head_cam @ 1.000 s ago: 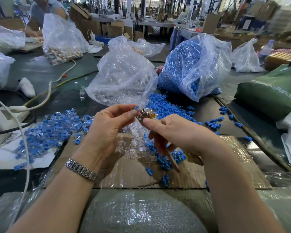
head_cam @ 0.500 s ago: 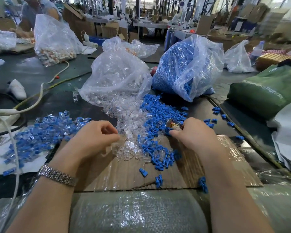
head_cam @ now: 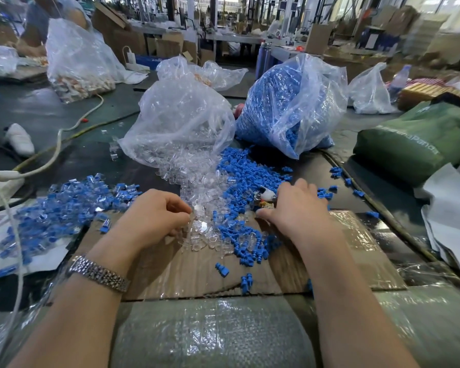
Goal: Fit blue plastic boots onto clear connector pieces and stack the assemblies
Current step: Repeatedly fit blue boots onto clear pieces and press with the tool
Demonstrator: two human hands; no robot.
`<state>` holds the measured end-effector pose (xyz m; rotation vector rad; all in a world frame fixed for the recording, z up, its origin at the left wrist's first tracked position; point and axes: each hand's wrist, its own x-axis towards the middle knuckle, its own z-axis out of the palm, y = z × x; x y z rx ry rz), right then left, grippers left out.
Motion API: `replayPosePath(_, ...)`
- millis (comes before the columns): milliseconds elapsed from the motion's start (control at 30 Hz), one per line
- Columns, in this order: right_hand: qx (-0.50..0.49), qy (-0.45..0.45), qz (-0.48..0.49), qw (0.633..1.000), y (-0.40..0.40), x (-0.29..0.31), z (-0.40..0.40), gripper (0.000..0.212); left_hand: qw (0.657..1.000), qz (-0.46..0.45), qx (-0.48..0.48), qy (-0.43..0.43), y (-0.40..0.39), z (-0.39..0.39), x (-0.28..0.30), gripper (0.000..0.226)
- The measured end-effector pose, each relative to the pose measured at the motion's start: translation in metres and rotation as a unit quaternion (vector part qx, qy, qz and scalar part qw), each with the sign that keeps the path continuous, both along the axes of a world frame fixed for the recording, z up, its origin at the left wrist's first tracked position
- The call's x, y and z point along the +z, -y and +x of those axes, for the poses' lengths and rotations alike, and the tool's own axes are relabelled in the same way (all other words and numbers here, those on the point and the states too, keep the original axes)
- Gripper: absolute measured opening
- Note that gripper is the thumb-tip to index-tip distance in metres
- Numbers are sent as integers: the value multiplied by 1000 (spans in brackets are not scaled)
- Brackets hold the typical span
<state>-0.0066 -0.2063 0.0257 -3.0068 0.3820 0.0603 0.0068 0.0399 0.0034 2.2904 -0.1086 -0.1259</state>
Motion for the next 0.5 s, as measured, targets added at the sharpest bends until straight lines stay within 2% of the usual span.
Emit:
replayPosePath(67,42,53,32,997,-3,4,-1,45,1000,6,12,25,8,1,-2,9)
replayPosePath(100,71,63,78,992,-4,6,-2,32,999,9,19,34,11,1,-3,8)
replayPosePath(167,122,31,156,980,-11,8,-5,16,998,6,33,50,17,2,-5,7)
replayPosePath(267,156,-11,141,978,-22,6,-6,14,995,-15,56,80,22,4,-7,6)
replayPosePath(500,146,5,85,986,-27,-4,-3,13,986,-61,65,139,25,3,-6,9)
